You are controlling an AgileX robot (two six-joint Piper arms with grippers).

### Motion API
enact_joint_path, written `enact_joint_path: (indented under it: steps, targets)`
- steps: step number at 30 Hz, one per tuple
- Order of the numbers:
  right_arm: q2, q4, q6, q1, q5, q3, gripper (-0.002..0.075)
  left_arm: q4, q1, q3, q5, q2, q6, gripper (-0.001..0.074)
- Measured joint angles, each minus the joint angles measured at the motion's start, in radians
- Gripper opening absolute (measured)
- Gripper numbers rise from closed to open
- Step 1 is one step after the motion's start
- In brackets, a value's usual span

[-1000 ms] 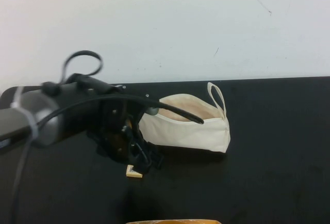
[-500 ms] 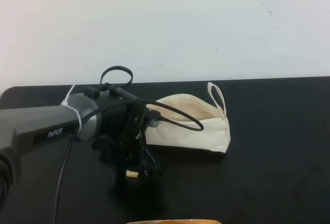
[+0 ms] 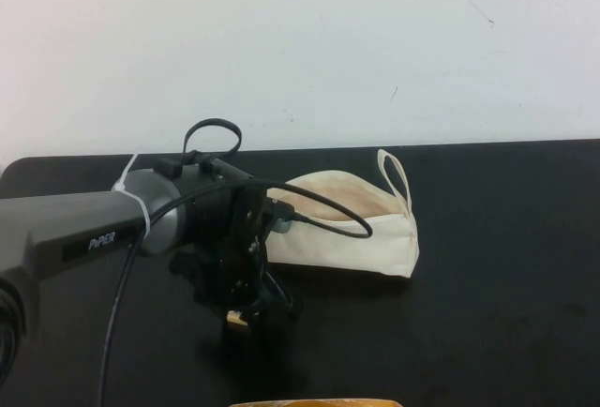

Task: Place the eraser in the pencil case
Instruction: Pick up the eraser from the table, then place the eraser on the pencil case

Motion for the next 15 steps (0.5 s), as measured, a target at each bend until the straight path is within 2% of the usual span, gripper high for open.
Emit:
enact_joint_path:
  steps: [9, 12, 15]
  targets:
    - [0.0, 0.0, 0.0, 0.0, 0.0, 0.0, -0.0001, -0.009, 0.0, -0.073, 0.207, -0.06, 0.105, 0.029]
    - [0.0, 0.0, 0.0, 0.0, 0.0, 0.0, -0.0001, -0.025, 0.0, -0.121, 0.208, -0.148, 0.113, 0.029]
    - [0.0, 0.0, 0.0, 0.0, 0.0, 0.0, -0.0001, -0.055, 0.0, -0.171, 0.127, -0.22, 0.115, 0.029]
